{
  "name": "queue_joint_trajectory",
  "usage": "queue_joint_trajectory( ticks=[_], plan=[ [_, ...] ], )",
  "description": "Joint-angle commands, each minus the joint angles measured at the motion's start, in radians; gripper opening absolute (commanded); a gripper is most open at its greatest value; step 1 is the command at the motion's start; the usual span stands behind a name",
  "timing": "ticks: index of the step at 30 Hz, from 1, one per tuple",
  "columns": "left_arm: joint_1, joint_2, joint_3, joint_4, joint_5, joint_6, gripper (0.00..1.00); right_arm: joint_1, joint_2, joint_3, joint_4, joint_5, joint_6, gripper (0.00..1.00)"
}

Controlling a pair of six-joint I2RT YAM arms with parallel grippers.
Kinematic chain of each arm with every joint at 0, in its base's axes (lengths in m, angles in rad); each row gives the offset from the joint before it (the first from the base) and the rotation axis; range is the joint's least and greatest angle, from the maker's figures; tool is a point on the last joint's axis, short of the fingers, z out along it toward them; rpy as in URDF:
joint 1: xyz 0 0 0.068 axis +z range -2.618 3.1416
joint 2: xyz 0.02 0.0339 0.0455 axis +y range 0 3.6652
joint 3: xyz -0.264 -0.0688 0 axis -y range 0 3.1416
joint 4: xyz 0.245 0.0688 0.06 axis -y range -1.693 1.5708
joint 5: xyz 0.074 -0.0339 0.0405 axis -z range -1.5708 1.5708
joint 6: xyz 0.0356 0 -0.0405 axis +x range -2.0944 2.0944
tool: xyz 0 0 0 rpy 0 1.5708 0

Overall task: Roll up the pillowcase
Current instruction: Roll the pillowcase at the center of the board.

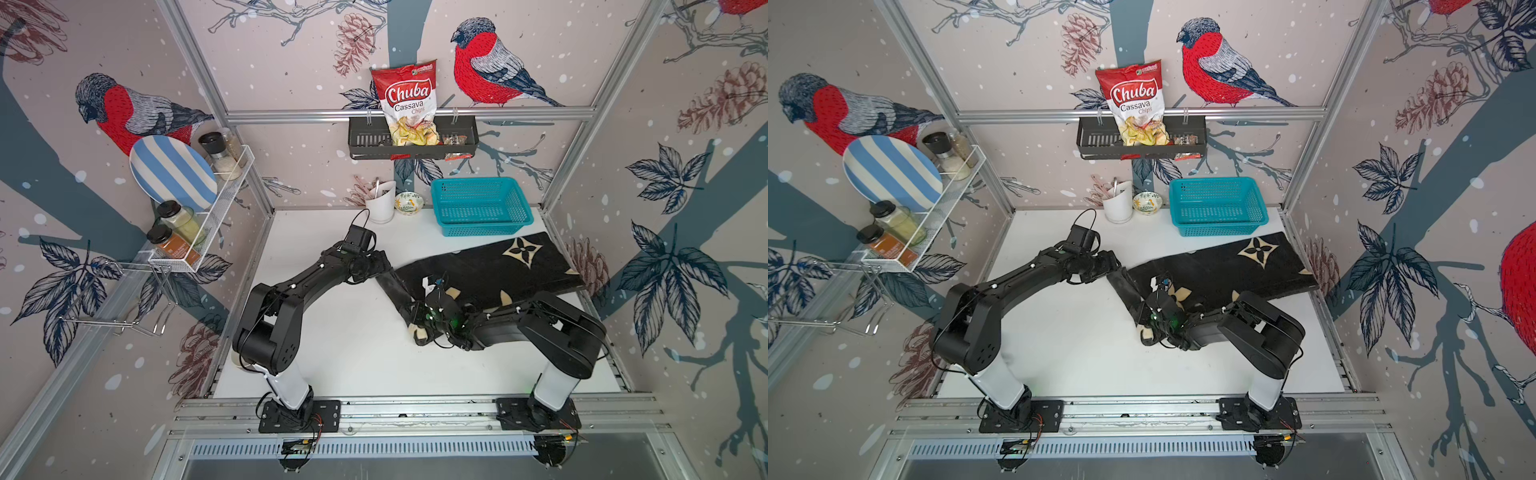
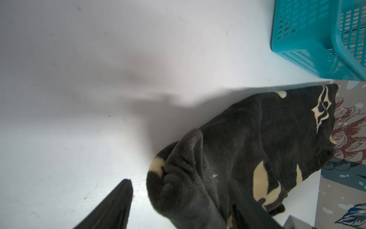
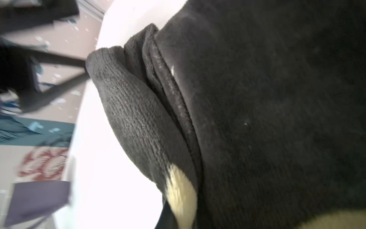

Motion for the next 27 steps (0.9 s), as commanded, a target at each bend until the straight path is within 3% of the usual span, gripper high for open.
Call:
queue_joint_trajectory(
  ticks=[1,7,10,14,21,24,25,27],
  plan=[
    [-0.018,-0.028,-0.054,0.060,0.048,-0.027,0.77,-0.023,0.024,-0.031,0.176,-0.101,0.175,0.00],
    [-0.047,-0.057,-0.171,0.180,0.108,-0.073,0.79,-0.044,0.054,-0.059,0.251,-0.137,0.237,0.00],
    [-0.053,-0.023,-0.181,0.218,0.130,-0.090,0.70,-0.048,0.054,-0.059,0.249,-0.142,0.233,0.00],
    [-0.056,0.046,-0.156,0.229,0.121,-0.086,0.67,-0.051,0.055,-0.061,0.257,-0.155,0.228,0.00],
    [-0.055,0.196,0.014,0.104,0.043,-0.050,0.60,-0.055,0.057,-0.074,0.278,-0.186,0.215,0.00],
    [-0.055,0.244,0.050,0.072,0.027,-0.043,0.36,-0.060,0.060,-0.092,0.295,-0.202,0.200,0.00],
    [-0.055,0.255,0.055,0.068,0.027,-0.041,0.35,-0.059,0.057,-0.101,0.300,-0.204,0.191,0.04],
    [-0.056,0.262,0.055,0.065,0.026,-0.039,0.24,-0.060,0.041,-0.112,0.276,-0.195,0.162,0.22]
  ],
)
